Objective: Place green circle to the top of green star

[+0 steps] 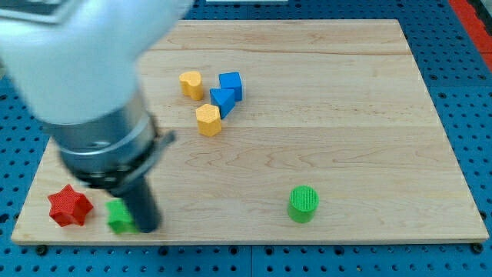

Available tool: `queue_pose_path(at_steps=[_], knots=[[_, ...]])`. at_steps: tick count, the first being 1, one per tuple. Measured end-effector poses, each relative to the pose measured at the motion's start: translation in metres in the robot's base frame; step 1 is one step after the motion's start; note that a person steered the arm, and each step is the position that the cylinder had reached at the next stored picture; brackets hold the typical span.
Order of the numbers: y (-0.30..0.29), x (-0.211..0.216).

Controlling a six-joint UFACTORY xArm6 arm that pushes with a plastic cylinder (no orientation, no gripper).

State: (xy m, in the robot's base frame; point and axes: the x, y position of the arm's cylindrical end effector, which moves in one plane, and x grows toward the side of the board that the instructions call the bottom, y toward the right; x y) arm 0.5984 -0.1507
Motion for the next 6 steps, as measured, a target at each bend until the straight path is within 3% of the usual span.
queue_pose_path(at_steps=[1, 3, 4, 5, 6], knots=[[-0.026, -0.01], [0.163, -0.01], [0.137, -0.061], [0.245, -0.077], [0.308, -0.058]])
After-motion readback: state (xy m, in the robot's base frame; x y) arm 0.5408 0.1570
